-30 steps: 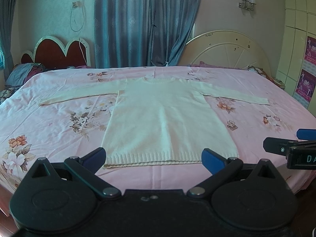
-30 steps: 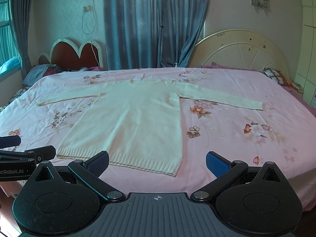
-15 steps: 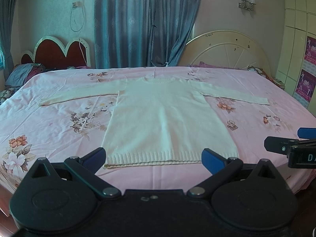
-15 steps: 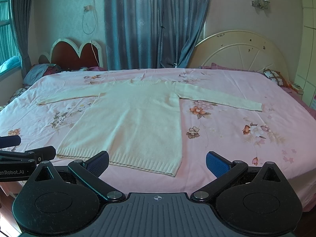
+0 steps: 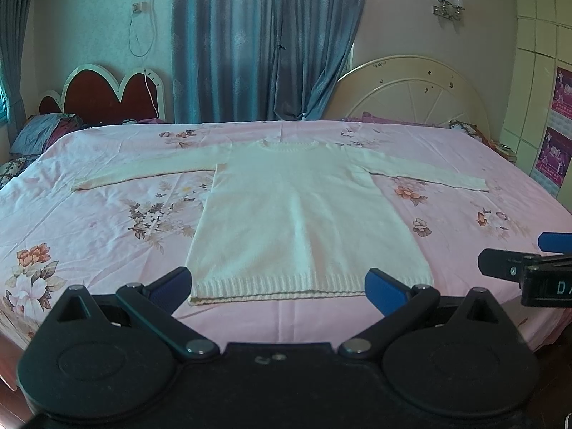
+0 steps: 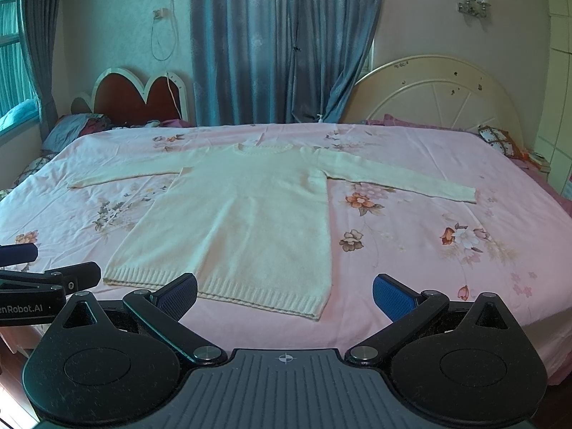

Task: Fold small clothes

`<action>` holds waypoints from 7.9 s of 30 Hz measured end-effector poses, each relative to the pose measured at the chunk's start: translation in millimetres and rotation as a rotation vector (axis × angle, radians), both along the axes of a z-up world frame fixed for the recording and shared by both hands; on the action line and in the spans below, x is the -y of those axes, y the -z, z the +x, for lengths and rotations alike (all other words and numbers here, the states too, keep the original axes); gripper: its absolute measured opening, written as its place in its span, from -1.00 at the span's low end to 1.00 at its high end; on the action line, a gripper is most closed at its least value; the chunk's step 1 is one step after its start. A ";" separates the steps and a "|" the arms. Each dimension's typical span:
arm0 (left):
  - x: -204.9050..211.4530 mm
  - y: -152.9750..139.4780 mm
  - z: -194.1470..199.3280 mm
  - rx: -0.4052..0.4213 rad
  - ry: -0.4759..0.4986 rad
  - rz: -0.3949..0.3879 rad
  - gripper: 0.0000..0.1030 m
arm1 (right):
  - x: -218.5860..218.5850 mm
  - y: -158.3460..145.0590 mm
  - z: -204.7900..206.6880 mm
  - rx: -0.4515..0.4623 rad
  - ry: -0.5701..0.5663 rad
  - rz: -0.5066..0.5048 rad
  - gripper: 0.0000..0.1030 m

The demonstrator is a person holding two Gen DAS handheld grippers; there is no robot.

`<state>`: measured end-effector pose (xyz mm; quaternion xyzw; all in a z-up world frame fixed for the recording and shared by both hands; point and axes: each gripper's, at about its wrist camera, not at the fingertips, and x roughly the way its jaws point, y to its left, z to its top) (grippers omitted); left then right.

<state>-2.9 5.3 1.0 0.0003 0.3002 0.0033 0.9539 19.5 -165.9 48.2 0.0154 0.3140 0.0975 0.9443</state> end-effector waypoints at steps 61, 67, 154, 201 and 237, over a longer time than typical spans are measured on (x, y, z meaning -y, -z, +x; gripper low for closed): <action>-49.7 14.2 228.3 -0.050 0.150 -0.078 0.99 | 16.9 6.5 198.1 0.074 0.314 0.023 1.00; -37.8 23.1 255.5 -0.018 0.083 -0.129 0.99 | 63.7 12.4 216.7 0.094 0.415 0.039 0.99; -83.7 125.2 502.0 -0.310 0.145 -0.394 -0.15 | -3.7 169.7 444.1 -0.184 0.078 0.166 -0.32; -159.9 135.6 520.8 -0.239 0.084 -0.344 -0.92 | 42.2 165.7 477.6 -0.145 0.150 0.172 -0.79; -169.8 146.2 537.1 -0.164 -0.009 -0.356 -0.88 | 63.6 196.7 618.3 -0.169 0.149 0.091 -1.00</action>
